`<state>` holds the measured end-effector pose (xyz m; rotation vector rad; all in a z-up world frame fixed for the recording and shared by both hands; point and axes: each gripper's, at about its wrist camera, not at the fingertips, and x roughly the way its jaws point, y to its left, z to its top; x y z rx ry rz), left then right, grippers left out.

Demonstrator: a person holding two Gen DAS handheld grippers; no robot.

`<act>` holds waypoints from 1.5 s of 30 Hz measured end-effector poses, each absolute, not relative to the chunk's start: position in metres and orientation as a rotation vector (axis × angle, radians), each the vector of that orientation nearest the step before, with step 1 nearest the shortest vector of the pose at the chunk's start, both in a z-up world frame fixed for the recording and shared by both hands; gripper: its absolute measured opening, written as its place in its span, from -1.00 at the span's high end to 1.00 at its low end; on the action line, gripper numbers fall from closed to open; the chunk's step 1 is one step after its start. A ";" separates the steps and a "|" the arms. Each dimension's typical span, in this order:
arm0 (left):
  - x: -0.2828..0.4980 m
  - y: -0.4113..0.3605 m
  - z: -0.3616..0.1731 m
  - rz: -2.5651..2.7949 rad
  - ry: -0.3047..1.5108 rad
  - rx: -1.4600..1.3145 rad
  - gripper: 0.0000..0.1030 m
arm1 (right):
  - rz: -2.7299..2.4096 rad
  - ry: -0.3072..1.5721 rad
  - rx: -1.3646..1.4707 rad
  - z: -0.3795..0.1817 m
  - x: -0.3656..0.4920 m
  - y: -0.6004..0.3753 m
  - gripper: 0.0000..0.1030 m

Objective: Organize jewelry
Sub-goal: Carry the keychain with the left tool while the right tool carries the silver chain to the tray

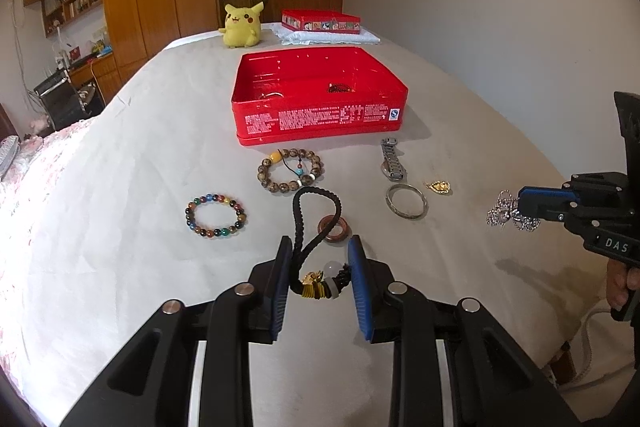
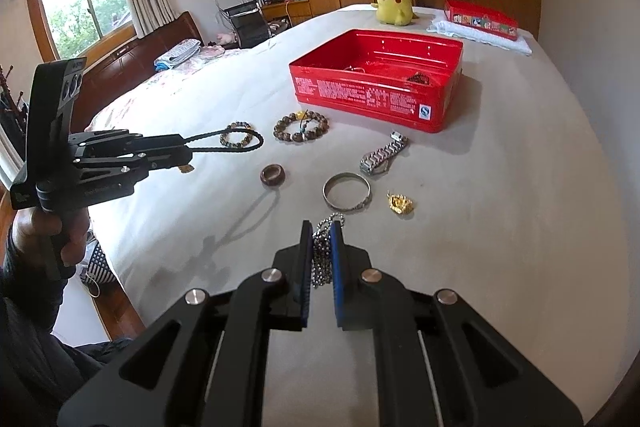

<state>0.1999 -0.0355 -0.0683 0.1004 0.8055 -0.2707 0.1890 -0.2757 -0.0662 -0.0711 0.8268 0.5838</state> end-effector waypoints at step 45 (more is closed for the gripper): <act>0.316 -0.047 -0.018 -0.336 0.738 0.209 0.45 | 0.627 0.732 -0.138 0.014 0.314 -0.259 0.87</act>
